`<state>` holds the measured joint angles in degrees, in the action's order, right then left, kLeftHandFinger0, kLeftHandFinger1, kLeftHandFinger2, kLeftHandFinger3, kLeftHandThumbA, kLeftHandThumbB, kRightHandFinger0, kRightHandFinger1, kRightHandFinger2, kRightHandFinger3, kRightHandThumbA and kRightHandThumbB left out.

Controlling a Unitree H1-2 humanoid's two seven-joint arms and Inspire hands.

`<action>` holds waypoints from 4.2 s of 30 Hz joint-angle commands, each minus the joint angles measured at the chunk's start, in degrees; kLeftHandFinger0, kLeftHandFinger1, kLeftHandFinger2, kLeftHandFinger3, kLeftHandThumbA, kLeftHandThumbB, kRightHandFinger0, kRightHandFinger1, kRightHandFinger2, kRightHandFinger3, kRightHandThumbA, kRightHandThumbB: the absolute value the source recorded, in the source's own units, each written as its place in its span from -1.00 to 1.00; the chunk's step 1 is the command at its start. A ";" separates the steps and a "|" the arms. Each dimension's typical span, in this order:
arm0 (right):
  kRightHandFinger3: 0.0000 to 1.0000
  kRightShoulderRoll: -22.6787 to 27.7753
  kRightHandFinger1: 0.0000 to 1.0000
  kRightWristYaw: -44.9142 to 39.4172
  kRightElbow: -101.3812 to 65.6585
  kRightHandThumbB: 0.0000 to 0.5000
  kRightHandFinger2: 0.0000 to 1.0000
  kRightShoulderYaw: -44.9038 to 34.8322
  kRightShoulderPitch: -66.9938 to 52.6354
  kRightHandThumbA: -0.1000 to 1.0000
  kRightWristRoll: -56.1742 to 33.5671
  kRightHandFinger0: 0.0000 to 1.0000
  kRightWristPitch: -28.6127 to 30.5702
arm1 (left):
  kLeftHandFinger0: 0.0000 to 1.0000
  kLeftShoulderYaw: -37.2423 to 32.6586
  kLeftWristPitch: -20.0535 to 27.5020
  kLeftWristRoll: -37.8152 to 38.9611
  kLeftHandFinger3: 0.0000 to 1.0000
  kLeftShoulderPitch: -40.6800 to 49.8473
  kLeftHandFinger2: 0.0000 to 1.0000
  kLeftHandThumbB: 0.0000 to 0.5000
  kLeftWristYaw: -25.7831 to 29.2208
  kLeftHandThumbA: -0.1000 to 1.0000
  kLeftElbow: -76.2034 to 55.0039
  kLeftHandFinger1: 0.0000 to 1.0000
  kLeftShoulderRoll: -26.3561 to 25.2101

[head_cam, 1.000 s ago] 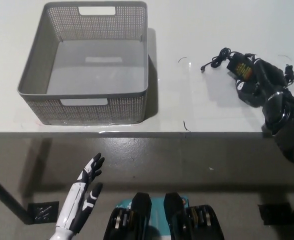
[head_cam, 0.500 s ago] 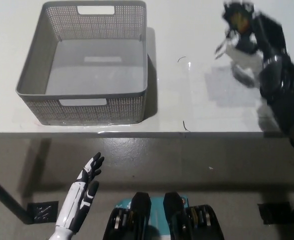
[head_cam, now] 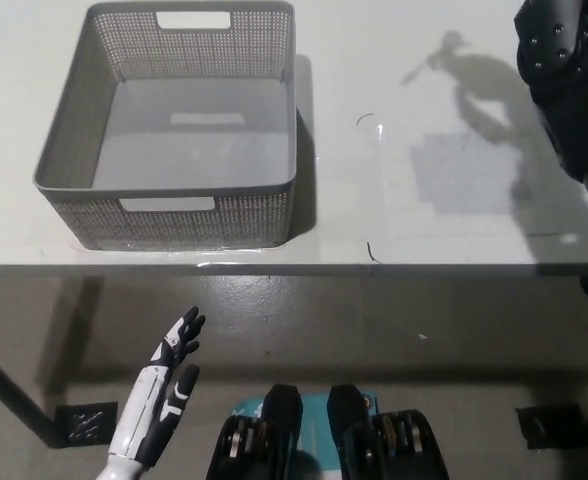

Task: Use the right hand to pick up a black power cord and place it into a container on the left hand side

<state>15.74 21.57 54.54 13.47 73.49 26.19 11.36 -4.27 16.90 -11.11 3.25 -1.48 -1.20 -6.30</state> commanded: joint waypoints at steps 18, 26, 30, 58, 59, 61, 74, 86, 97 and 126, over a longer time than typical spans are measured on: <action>0.56 -17.88 -0.63 -0.02 0.39 -0.40 0.35 1.32 8.73 -1.00 0.33 -1.00 -1.32 | 1.00 -0.73 0.22 0.04 1.00 1.47 1.00 -0.77 -0.50 0.91 -1.17 1.00 -0.30; 0.53 -22.85 -0.56 1.30 6.24 -0.39 0.31 2.14 9.97 -1.00 0.46 -1.00 -0.17 | 1.00 -1.25 -0.37 -0.54 1.00 0.95 1.00 -0.73 -0.63 0.96 -1.38 1.00 -0.21; 0.42 -23.72 -0.58 2.93 10.32 -0.26 0.27 2.70 9.93 -1.00 0.72 -1.00 1.33 | 1.00 -1.20 0.73 -0.07 1.00 0.27 1.00 -0.84 -0.77 0.88 -0.94 1.00 -0.58; 0.87 -25.24 -0.09 1.98 25.51 -0.51 0.84 6.80 1.62 -1.00 0.17 -1.00 0.70 | 1.00 -2.23 -0.12 -3.82 1.00 -2.80 1.00 -0.89 -0.93 0.86 -1.25 1.00 -1.42; 0.92 -25.21 -0.07 1.97 25.47 -0.50 0.86 6.90 1.67 -1.00 0.21 -1.00 0.61 | 1.00 -2.25 0.29 -3.67 1.00 -2.87 1.00 -0.91 -0.93 0.84 -1.11 1.00 -1.41; 0.91 -25.06 -0.09 2.00 25.34 -0.37 0.80 6.75 1.88 -1.00 -0.14 -1.00 0.76 | 1.00 -2.38 0.35 -3.52 1.00 -2.97 0.99 -0.86 -1.14 0.84 -1.07 1.00 -1.36; 1.00 -21.69 1.00 -7.15 23.82 1.00 1.00 8.09 3.36 1.00 0.03 1.00 -1.16 | 1.00 -2.61 0.89 -2.84 1.00 -4.11 0.90 -0.93 -2.02 0.74 -0.92 1.00 -1.65; 1.00 -18.71 1.00 -8.20 21.08 1.00 1.00 6.26 2.66 1.00 -1.80 1.00 -0.09 | 1.00 -2.91 1.33 -3.03 1.00 -4.61 0.88 -0.77 -2.47 0.75 0.11 1.00 -1.88; 1.00 -16.58 1.00 -17.94 2.08 1.00 1.00 -7.23 -1.04 1.00 -16.72 1.00 1.79 | 1.00 -3.36 -0.42 -4.37 1.00 -4.64 0.89 -0.67 -2.90 0.81 -0.69 1.00 -2.16; 1.00 -2.21 1.00 -30.89 -81.54 1.00 1.00 -18.31 -63.14 1.00 -51.30 1.00 -6.79 | 1.00 -1.86 1.58 -2.74 1.00 -3.83 0.97 -0.78 -1.67 0.67 0.55 1.00 -2.59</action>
<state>6.99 0.55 7.93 -3.31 30.02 -1.76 3.15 -7.25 15.67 -14.87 -0.57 -3.95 0.74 -7.74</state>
